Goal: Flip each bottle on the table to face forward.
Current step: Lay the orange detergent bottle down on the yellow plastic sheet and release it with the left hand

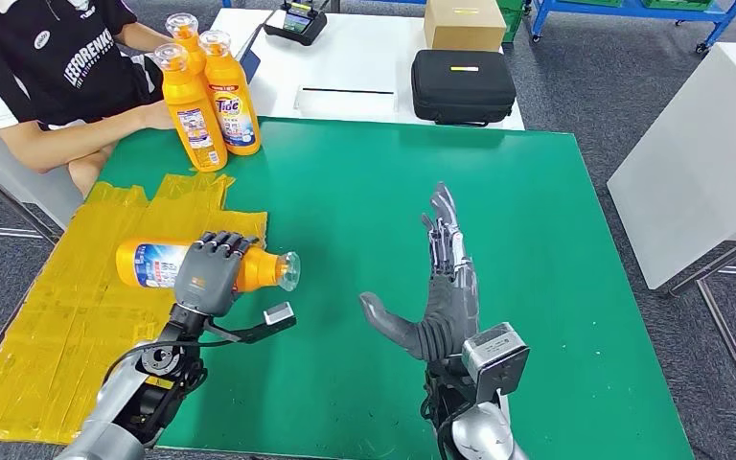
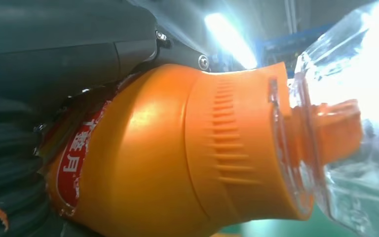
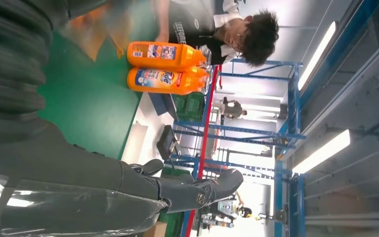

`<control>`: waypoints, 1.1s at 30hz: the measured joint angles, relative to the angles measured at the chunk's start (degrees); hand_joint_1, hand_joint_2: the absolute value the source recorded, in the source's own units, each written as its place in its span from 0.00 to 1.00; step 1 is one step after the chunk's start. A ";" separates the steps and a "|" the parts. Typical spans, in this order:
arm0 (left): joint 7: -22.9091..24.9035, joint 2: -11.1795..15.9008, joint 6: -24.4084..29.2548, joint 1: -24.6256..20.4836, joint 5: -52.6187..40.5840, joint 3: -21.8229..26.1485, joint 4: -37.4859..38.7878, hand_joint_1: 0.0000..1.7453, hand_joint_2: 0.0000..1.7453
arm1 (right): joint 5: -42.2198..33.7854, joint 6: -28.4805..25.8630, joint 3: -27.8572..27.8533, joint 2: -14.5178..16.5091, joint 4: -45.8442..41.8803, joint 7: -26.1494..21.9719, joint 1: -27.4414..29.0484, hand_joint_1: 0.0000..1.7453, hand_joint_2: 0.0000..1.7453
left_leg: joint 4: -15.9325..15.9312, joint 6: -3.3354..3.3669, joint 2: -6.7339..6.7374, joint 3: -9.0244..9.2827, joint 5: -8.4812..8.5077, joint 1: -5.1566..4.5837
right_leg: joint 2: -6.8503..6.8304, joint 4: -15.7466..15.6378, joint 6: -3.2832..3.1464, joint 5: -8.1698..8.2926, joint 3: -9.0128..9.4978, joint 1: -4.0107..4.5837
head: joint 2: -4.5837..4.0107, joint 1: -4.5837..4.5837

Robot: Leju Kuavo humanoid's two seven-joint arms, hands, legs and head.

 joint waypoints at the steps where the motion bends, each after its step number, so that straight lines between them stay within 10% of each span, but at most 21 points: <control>1: 0.44 -0.13 0.00 -0.02 1.60 -0.53 0.52 1.00 1.00 | 0.39 0.56 -0.02 0.09 0.01 0.00 0.06 0.00 1.00 | 0.00 0.00 0.01 0.00 0.00 0.00 | 0.00 0.00 0.00 0.00 0.00 0.00 | 0.00 -0.01; 8: 2.30 0.00 0.00 -0.15 6.90 -5.44 2.95 0.99 1.00 | 1.59 2.21 -0.06 0.52 0.02 0.02 0.40 0.00 1.00 | 0.00 0.00 0.03 0.00 0.00 0.02 | 0.01 0.00 0.00 0.00 -0.02 0.02 | 0.00 0.00; 9: 2.09 0.00 0.00 -0.25 6.92 -5.72 3.29 0.91 1.00 | 1.59 2.20 -0.06 0.56 0.02 0.04 0.45 0.00 1.00 | 0.00 0.00 0.03 0.00 0.00 0.02 | 0.02 0.00 0.00 0.00 -0.02 0.01 | 0.00 0.00; 13: 3.80 -0.05 -0.05 -1.04 4.08 -6.05 5.74 0.01 1.00 | 1.52 1.94 -0.06 0.61 0.02 0.19 0.56 0.00 1.00 | 0.00 0.00 0.02 0.00 0.00 0.01 | 0.01 0.00 0.00 0.00 -0.02 0.01 | 0.00 0.00; 19: 17.10 -0.28 -2.91 -3.06 -2.81 -6.64 10.60 0.00 1.00 | 1.51 1.36 -0.06 0.88 0.02 0.45 0.69 0.00 1.00 | 0.00 0.00 0.02 0.01 0.00 0.02 | 0.01 0.00 0.00 0.00 -0.02 0.01 | 0.00 -0.01; 33: 20.65 -0.38 -6.69 -4.57 -3.28 -8.62 13.91 0.00 1.00 | 1.65 1.31 -0.06 1.03 0.03 0.71 0.91 0.00 1.00 | 0.00 0.00 0.02 0.00 0.00 0.01 | 0.01 0.00 0.00 0.00 -0.01 0.01 | 0.00 -0.01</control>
